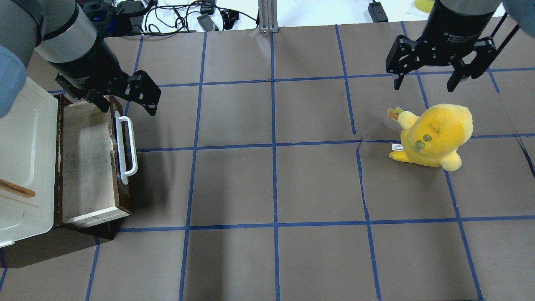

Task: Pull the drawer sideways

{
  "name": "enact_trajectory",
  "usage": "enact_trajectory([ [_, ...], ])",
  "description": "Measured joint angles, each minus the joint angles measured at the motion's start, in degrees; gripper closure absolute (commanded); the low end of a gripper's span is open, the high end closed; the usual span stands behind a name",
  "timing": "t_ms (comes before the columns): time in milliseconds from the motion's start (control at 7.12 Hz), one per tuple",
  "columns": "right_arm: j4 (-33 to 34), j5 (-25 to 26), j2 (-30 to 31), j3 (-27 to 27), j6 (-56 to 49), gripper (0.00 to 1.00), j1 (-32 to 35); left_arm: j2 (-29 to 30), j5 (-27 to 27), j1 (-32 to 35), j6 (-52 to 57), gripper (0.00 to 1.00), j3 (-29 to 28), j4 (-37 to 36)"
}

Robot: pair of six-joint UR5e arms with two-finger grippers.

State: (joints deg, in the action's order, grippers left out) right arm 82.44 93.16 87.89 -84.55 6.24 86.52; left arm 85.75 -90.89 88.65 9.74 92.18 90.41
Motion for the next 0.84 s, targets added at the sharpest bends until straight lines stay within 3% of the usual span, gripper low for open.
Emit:
enact_trajectory([
  [842,0.00,0.00,0.00,0.00,0.00,0.00,0.06,-0.17,0.41,0.04,0.44,0.00,0.10,-0.30],
])
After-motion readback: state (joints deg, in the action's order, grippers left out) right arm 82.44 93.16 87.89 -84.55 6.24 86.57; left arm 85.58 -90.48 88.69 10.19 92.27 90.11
